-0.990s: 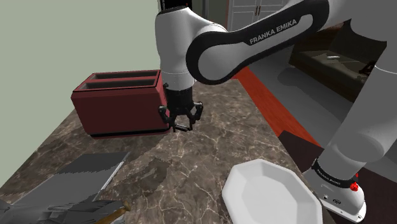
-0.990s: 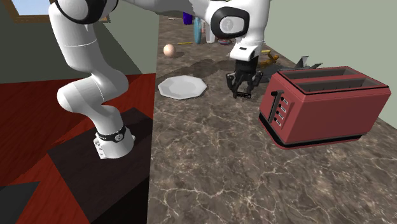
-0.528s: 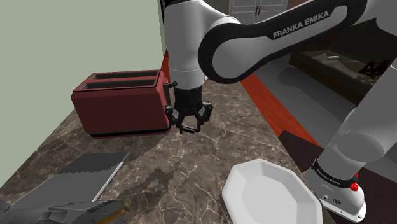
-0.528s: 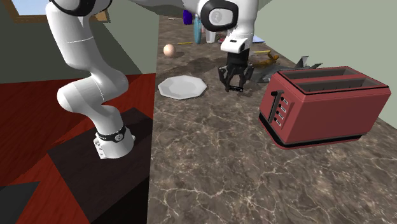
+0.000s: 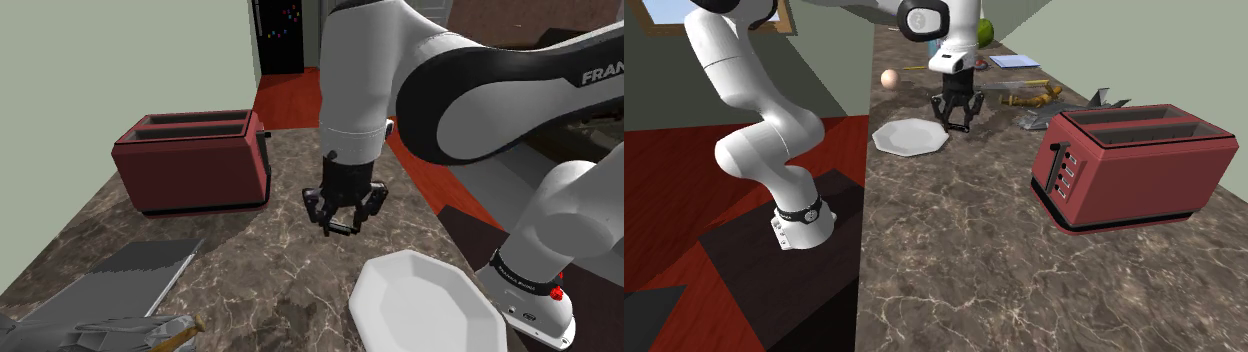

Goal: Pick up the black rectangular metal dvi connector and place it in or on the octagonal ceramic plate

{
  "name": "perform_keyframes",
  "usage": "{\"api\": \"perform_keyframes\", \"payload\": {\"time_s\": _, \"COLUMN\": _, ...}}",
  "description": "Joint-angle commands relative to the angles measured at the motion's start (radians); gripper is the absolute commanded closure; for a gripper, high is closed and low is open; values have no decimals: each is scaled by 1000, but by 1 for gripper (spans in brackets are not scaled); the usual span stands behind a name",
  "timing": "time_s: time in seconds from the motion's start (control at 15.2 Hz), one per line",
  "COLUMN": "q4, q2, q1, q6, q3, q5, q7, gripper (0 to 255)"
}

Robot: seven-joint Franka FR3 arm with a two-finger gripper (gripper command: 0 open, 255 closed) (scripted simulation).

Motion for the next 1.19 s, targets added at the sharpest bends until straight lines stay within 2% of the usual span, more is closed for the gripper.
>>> {"api": "perform_keyframes", "payload": {"time_s": 0.0, "q4": -51, "q2": -78, "q1": 40, "q6": -19, "q3": -17, "q5": 46, "q7": -4, "gripper": 255}}
{"api": "perform_keyframes", "payload": {"time_s": 0.73, "q4": -241, "q2": -439, "q1": 291, "q6": -172, "q3": -43, "q5": 228, "q7": 106, "gripper": 255}}
{"api": "perform_keyframes", "payload": {"time_s": 1.12, "q4": -309, "q2": -432, "q1": 299, "q6": -95, "q3": -4, "q5": 259, "q7": 100, "gripper": 255}}
